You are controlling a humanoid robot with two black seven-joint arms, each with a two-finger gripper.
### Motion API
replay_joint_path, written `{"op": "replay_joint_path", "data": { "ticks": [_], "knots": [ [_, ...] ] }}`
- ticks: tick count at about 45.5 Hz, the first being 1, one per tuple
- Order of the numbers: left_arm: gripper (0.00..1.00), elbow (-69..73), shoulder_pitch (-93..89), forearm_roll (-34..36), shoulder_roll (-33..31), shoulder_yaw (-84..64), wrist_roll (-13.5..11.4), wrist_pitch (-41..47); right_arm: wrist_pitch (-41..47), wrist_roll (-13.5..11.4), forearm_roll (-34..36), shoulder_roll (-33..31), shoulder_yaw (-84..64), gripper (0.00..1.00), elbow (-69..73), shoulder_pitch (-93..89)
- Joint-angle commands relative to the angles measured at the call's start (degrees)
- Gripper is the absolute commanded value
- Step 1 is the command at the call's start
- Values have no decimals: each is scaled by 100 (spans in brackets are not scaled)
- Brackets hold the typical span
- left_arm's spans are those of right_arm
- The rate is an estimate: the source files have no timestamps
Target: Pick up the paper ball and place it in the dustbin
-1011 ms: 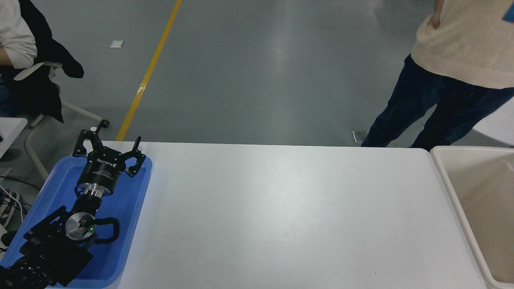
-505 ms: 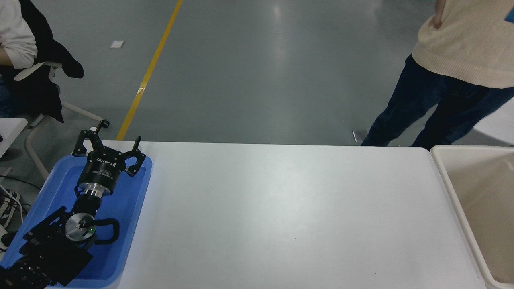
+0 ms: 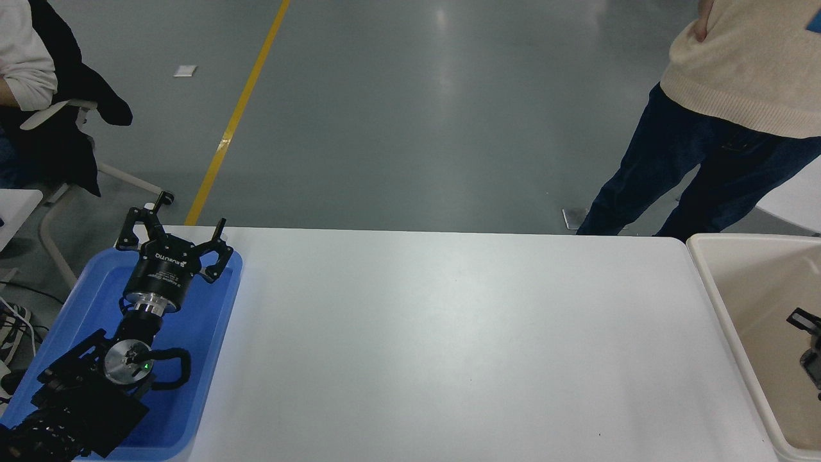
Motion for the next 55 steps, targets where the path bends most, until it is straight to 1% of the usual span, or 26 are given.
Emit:
{"op": "replay_joint_path", "data": {
  "ticks": [1,2,3,6,7,8,22,28,34,37,45,55],
  "knots": [
    [100,0,0,5,0,0,0,0,-241,2,-7,167,53,0,-163,-187],
    [100,0,0,-4,0,0,0,0,-258,2,-7,167,53,0,-163,-187],
    [100,0,0,5,0,0,0,0,-276,2,-7,167,53,13,-163,-187],
    [100,0,0,-4,0,0,0,0,-337,2,-7,132,62,70,-172,-179],
    [100,0,0,-4,0,0,0,0,-364,2,-7,123,62,87,-172,-152],
    [100,0,0,5,0,0,0,0,-390,2,2,114,88,99,-172,-126],
    [100,0,0,-4,0,0,0,0,-417,11,37,140,220,100,-102,-108],
    [100,0,0,-4,0,0,0,0,-408,11,37,114,799,100,-67,-91],
    [100,0,0,-4,0,0,0,0,-364,20,37,18,2186,100,214,15],
    [100,0,0,5,0,0,0,0,-338,20,29,-210,2986,100,547,85],
    [100,0,0,-4,0,0,0,0,-320,20,11,-879,5174,100,2006,33],
    [100,0,0,5,0,0,0,0,-294,20,20,-897,7627,100,3167,-380]
  ]
}}
